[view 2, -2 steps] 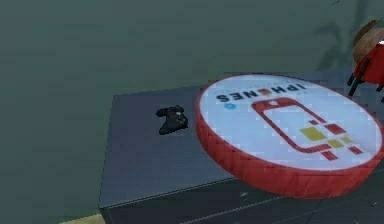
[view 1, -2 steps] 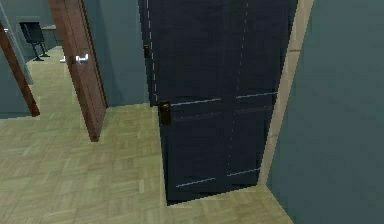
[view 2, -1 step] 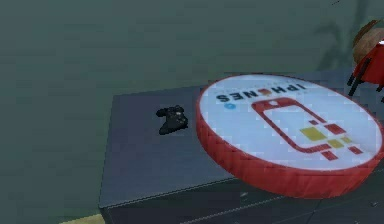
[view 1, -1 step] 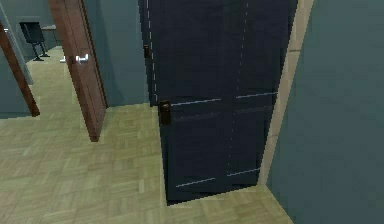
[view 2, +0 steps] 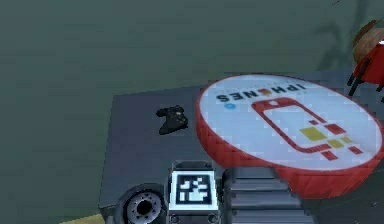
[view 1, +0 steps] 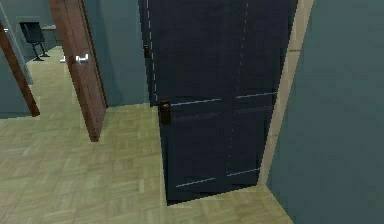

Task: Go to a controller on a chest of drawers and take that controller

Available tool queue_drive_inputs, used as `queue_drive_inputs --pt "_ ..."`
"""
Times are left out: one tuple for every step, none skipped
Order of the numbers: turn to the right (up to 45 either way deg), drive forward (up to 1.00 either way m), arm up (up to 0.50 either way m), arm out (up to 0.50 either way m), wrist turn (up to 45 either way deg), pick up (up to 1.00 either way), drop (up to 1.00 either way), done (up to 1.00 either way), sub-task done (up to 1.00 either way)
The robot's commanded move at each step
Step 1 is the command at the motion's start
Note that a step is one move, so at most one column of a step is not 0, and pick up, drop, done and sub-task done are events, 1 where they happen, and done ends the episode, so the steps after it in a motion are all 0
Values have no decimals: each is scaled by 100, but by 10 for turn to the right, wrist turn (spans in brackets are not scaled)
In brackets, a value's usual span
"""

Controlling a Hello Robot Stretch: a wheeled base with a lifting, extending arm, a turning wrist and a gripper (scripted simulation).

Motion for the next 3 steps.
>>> queue_drive_inputs --pt "0 0 0 28 0 0 0 0 0" --pt "0 0 0 0 450 0 0 0 0" --pt "0 0 0 0 450 0 0 0 0"
